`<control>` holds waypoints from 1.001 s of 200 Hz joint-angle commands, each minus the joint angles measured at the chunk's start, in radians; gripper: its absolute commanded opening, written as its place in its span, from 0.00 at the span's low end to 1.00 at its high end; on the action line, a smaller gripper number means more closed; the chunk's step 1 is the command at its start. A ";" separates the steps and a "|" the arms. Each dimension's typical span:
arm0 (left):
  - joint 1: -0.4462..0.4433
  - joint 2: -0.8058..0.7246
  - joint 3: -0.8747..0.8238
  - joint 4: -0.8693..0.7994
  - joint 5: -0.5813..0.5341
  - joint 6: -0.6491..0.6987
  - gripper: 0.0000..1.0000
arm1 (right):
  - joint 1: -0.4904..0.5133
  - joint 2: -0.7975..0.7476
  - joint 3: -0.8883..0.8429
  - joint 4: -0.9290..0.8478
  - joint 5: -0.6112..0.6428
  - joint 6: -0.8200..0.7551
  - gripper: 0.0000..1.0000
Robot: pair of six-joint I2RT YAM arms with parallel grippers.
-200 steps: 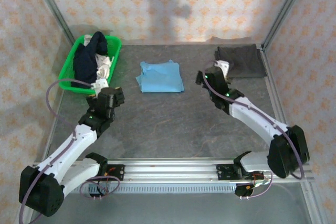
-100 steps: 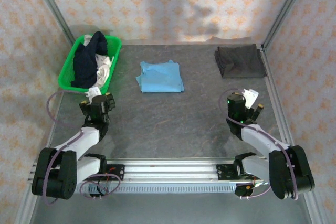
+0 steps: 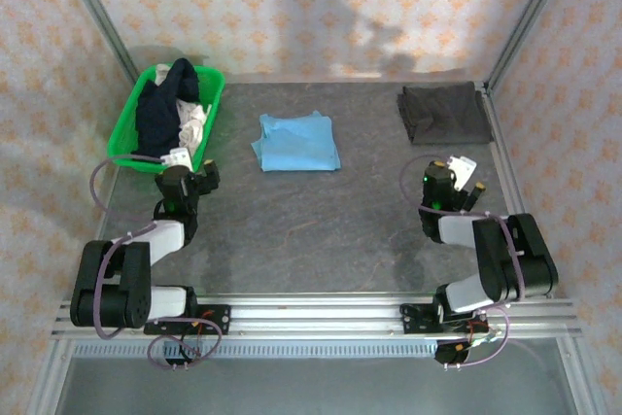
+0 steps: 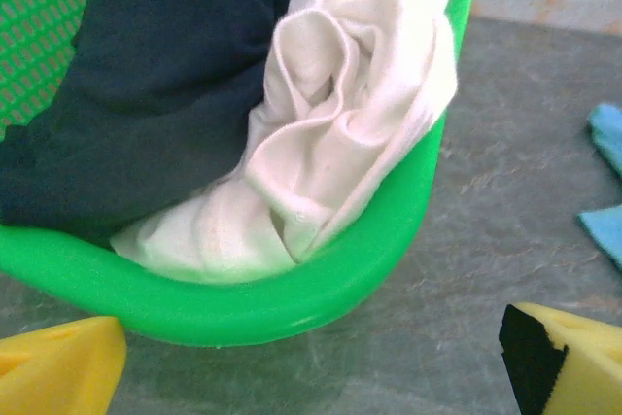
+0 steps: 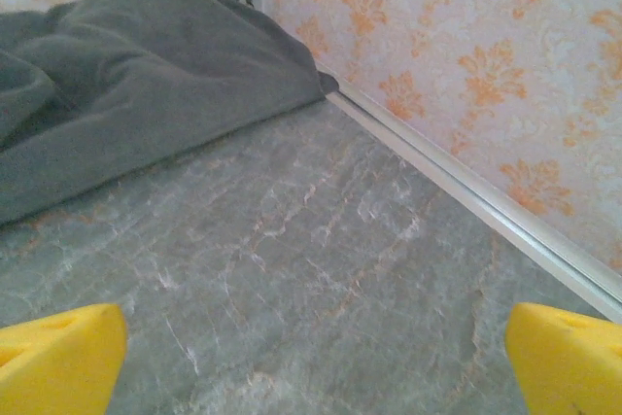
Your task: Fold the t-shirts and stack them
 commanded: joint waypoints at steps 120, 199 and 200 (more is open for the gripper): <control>-0.083 0.168 0.068 0.086 -0.013 0.080 1.00 | -0.073 0.123 -0.095 0.430 -0.306 -0.051 0.99; -0.087 0.168 0.069 0.083 -0.021 0.084 1.00 | -0.059 0.071 -0.005 0.169 -0.280 -0.048 0.99; -0.087 0.168 0.069 0.083 -0.021 0.084 1.00 | -0.059 0.070 -0.004 0.166 -0.280 -0.048 0.99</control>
